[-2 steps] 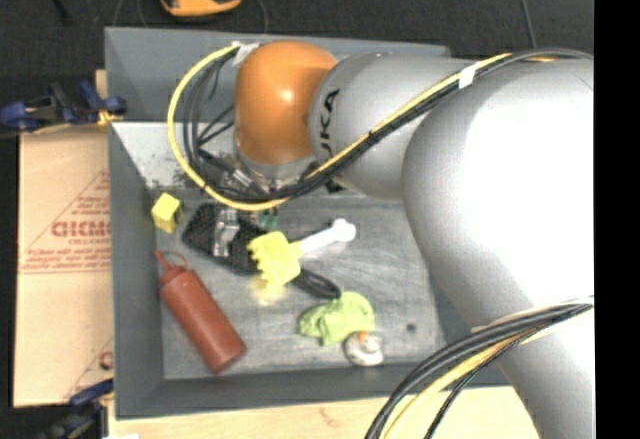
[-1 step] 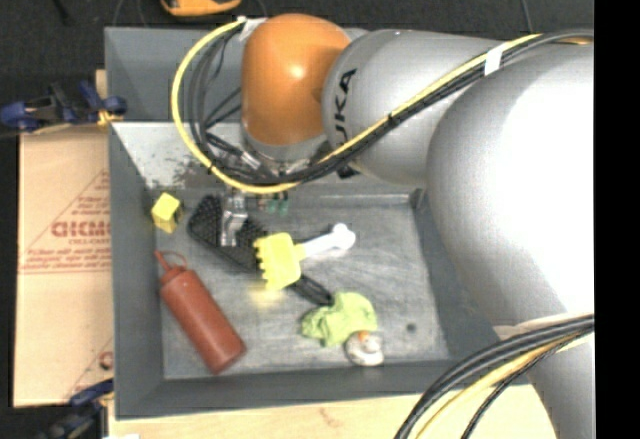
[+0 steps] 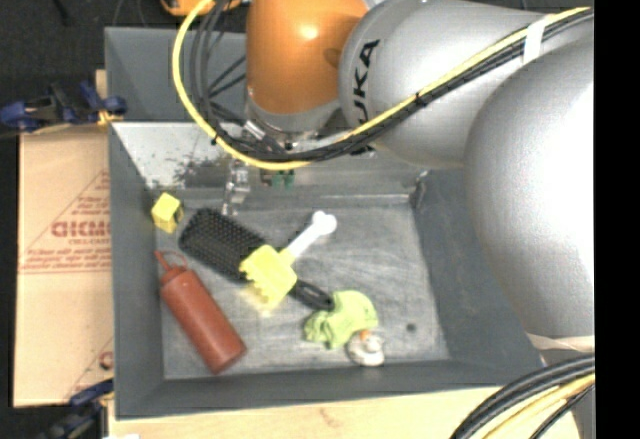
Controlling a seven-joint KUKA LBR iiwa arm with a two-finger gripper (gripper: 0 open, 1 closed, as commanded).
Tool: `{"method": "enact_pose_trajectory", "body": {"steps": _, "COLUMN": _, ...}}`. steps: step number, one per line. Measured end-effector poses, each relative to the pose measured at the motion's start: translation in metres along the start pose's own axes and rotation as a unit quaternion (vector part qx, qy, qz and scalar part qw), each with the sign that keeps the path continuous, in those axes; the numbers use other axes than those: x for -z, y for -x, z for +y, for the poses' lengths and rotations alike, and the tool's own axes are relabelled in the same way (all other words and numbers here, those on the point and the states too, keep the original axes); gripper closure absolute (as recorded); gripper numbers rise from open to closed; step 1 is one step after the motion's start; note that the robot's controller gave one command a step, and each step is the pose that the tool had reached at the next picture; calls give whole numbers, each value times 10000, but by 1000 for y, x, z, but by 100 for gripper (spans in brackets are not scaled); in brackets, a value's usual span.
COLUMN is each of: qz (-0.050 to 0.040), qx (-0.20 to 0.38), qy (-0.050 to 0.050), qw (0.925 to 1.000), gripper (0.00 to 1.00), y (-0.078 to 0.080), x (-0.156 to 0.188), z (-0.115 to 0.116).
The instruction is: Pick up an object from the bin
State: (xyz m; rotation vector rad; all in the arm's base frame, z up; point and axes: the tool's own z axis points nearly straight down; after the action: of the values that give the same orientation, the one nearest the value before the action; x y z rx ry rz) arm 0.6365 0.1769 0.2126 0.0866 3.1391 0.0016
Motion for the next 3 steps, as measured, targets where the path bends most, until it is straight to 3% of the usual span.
{"method": "enact_pose_trajectory", "body": {"steps": 1, "qz": -36, "qx": 185, "qy": 2, "qw": 9998, "gripper": 0, "y": 14, "x": -112, "z": -32}}
{"method": "enact_pose_trajectory", "body": {"steps": 2, "qz": 25, "qx": 203, "qy": 23, "qw": 9998, "gripper": 100, "y": 15, "x": -125, "z": -35}}
{"method": "enact_pose_trajectory", "body": {"steps": 3, "qz": 26, "qx": 197, "qy": 24, "qw": 9998, "gripper": 100, "y": 15, "x": -125, "z": -35}}
